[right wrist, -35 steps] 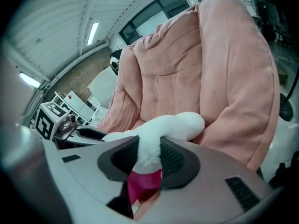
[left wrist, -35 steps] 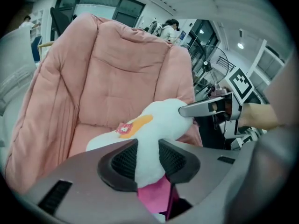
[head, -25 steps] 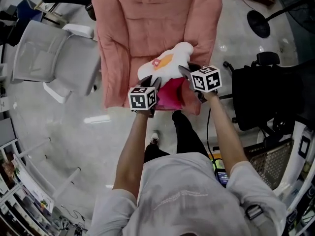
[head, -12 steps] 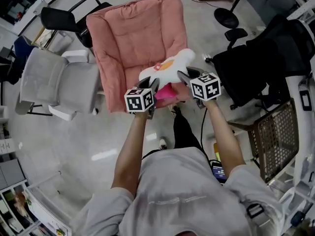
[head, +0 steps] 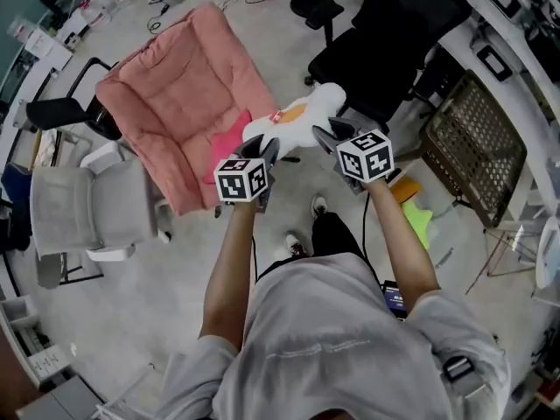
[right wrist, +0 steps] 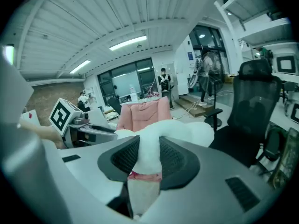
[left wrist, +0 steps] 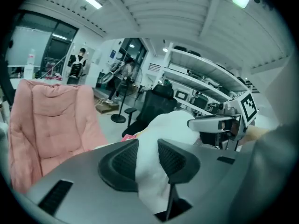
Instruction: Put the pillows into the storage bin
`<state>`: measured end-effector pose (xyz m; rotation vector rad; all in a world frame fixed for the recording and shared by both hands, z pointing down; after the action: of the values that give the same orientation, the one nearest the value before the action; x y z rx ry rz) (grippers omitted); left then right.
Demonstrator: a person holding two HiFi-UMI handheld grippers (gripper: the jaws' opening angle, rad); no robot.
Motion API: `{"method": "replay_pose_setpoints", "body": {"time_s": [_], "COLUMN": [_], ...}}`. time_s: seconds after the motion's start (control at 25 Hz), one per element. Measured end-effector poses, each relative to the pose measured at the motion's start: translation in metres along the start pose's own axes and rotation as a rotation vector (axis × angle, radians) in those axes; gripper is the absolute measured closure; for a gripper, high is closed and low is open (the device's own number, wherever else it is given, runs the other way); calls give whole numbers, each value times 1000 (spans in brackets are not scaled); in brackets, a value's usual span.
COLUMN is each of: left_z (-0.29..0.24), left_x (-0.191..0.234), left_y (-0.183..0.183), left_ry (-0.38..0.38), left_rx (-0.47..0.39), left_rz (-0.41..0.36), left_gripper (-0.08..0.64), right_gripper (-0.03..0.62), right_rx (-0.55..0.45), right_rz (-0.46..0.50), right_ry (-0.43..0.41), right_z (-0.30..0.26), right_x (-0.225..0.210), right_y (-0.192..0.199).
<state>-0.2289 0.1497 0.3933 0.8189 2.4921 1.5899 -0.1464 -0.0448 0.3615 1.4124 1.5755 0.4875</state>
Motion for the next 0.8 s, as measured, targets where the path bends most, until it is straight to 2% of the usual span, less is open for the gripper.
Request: {"method": "replay_pose_setpoints", "body": {"time_s": [0.28, 0.44, 0.6, 0.8], "left_z": [-65, -105, -142, -190], "left_x": [-111, -193, -291, -395], "left_y": [0, 8, 26, 61], "left_ry": [249, 371, 494, 600], "left_rx": [113, 164, 226, 313], "left_rz": [-166, -240, -323, -386], "left_gripper": [427, 426, 428, 428], "right_gripper": [456, 455, 454, 454], "right_rx": [-99, -158, -214, -242], "right_rz": [-195, -289, -402, -528], "right_ry": [214, 314, 409, 496], "right_z": [119, 195, 282, 364], "right_x": [-63, -102, -141, -189], "right_y": [64, 106, 160, 230]}}
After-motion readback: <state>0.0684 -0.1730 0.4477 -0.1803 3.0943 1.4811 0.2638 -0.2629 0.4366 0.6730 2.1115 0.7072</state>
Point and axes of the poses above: the fingertips, and each gripper's own axes: z backward along the fingers, x to its left, y out of its underside, the point moved 8 cm from there along z, backward along the fingers, and after that the axes turned 10 degrees about -z, right-handed, at the moved point
